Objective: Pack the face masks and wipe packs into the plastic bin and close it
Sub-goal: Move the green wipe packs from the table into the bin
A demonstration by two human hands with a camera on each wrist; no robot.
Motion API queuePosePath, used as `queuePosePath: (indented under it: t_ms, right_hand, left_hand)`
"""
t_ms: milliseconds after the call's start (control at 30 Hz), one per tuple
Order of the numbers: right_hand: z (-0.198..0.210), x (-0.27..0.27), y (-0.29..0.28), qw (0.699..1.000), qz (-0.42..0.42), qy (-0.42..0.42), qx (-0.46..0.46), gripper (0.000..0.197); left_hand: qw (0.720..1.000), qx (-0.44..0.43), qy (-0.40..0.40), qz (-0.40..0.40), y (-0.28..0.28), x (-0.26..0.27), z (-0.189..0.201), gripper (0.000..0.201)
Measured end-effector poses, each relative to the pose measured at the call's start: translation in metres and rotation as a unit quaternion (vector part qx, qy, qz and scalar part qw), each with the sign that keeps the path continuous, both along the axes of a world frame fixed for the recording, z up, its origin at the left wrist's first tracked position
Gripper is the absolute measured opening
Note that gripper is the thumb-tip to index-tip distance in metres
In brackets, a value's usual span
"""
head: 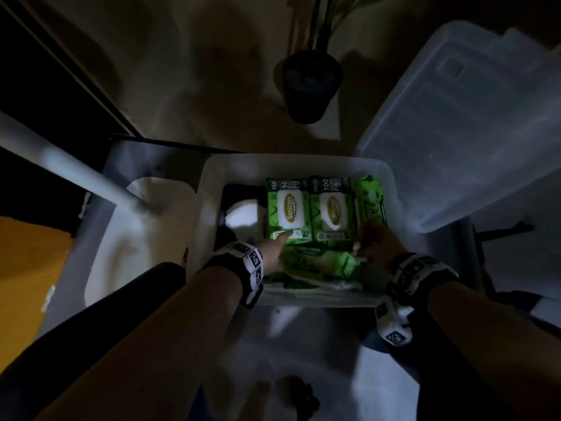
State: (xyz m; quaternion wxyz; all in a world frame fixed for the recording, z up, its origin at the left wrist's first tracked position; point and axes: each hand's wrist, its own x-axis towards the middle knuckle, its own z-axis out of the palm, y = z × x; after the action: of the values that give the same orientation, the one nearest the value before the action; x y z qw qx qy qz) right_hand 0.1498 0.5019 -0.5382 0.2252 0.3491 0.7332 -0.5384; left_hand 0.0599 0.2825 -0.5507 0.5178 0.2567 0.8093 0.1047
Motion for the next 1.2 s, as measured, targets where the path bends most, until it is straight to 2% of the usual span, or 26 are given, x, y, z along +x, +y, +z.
queuePosePath:
  t_ms: [67, 167, 233, 300, 400, 467, 500, 600, 667, 733, 800, 900, 1000, 1067, 1133, 1200]
  right_hand:
    - [-0.012, -0.006, 0.001, 0.999, 0.003, -0.012, 0.032, 0.018]
    - [-0.023, -0.015, -0.008, 0.996, 0.073, -0.041, 0.020, 0.018]
    - [-0.025, -0.013, -0.015, 0.977, 0.175, -0.094, 0.071, 0.039]
    - [-0.031, -0.011, -0.019, 0.957, 0.240, -0.146, 0.075, 0.063]
    - [-0.039, -0.007, -0.016, 0.896, 0.354, -0.226, 0.145, 0.088]
    - [-0.043, -0.006, -0.015, 0.864, 0.393, -0.250, 0.193, 0.090]
    - [-0.045, -0.007, -0.016, 0.858, 0.407, -0.244, 0.198, 0.088]
    - [-0.046, -0.010, -0.019, 0.861, 0.429, -0.197, 0.188, 0.068]
    - [-0.044, -0.013, -0.018, 0.869, 0.424, -0.185, 0.179, 0.062]
    - [-0.041, -0.015, -0.017, 0.878, 0.409, -0.179, 0.170, 0.060]
    - [-0.044, -0.013, -0.015, 0.894, 0.387, -0.161, 0.157, 0.049]
    - [-0.042, -0.009, -0.017, 0.895, 0.385, -0.125, 0.186, 0.039]
    - [-0.022, -0.022, -0.003, 0.921, 0.325, -0.069, 0.202, 0.034]
    - [0.004, -0.043, 0.025, 0.927, 0.251, -0.006, 0.278, 0.035]
    - [0.041, -0.066, 0.064, 0.923, 0.114, 0.106, 0.352, 0.039]
    - [0.081, -0.086, 0.108, 0.869, 0.001, 0.188, 0.457, 0.041]
  left_hand:
    - [0.998, -0.013, 0.035, -0.042, 0.008, 0.003, -0.017, 0.071]
    - [0.995, -0.027, 0.076, -0.054, 0.019, 0.013, -0.029, 0.056]
    - [0.993, -0.050, 0.095, -0.046, 0.022, 0.021, -0.035, 0.048]
    - [0.994, -0.054, 0.088, -0.038, 0.024, 0.026, -0.046, 0.047]
    - [0.997, -0.068, 0.032, 0.030, 0.025, 0.031, -0.053, 0.056]
    - [0.996, -0.035, -0.005, 0.079, 0.028, 0.032, -0.054, 0.070]
    - [0.998, -0.014, -0.012, 0.067, 0.031, 0.034, -0.055, 0.075]
    - [0.998, 0.054, 0.004, 0.044, 0.037, 0.036, -0.059, 0.076]
    - [0.994, 0.067, 0.008, 0.082, 0.041, 0.035, -0.061, 0.063]
    - [0.996, 0.040, 0.032, 0.079, 0.044, 0.032, -0.059, 0.053]
    - [0.997, 0.000, 0.049, 0.062, 0.044, 0.027, -0.058, 0.051]
    - [0.997, -0.028, 0.051, 0.052, 0.045, 0.024, -0.056, 0.048]
    - [0.995, -0.051, 0.085, 0.014, 0.049, 0.022, -0.050, 0.044]
    - [0.992, -0.046, 0.113, 0.016, 0.051, 0.022, -0.049, 0.043]
    - [0.979, -0.027, 0.200, 0.021, 0.057, 0.016, -0.039, 0.044]
    - [0.973, -0.056, 0.224, -0.028, 0.062, 0.010, -0.026, 0.044]
